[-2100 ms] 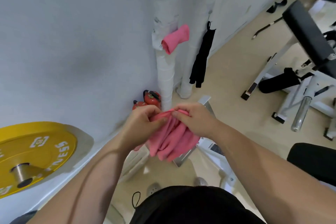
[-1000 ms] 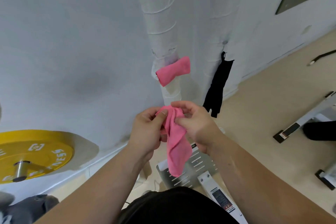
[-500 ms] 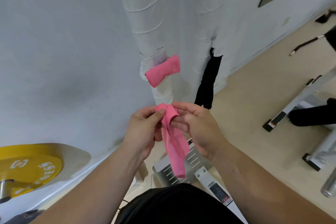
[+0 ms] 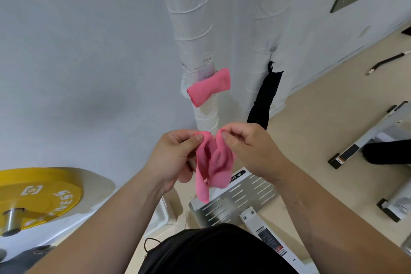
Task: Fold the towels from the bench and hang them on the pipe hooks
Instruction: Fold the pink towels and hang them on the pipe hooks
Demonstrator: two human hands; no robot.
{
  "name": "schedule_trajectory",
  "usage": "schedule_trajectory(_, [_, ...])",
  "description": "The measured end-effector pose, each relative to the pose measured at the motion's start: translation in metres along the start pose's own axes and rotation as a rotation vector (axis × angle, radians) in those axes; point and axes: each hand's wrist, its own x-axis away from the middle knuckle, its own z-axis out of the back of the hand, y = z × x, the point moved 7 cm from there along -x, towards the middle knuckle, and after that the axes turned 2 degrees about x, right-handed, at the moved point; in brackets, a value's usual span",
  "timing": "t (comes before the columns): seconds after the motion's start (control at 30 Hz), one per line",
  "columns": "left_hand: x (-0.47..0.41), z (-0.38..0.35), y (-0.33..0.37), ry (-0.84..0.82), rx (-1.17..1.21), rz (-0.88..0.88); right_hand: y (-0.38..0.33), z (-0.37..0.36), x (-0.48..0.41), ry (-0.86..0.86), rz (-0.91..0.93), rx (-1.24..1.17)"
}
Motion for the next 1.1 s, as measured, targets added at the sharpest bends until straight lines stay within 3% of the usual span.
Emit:
schedule_trajectory(0.1, [0.002,0.0,0.001,-0.045,-0.018,-0.005,-0.003,-0.006,-0.003,-0.003,0.027,0.091])
schedule_trajectory(0.37, [0.005,-0.012,-0.004,-0.06,-0.039,0.015,-0.003,-0.005,-0.005,0.082,0.039,0.062])
schedule_trajectory(0.67, [0.005,-0.01,0.008,0.083,-0.156,-0.12,-0.006,-0.003,-0.004,-0.035,0.053,0.095])
schedule_trajectory(1.1, [0.01,-0.022,-0.002,0.037,-0.024,-0.117,-0.001,0.004,0.001,0.183,0.016,0.045])
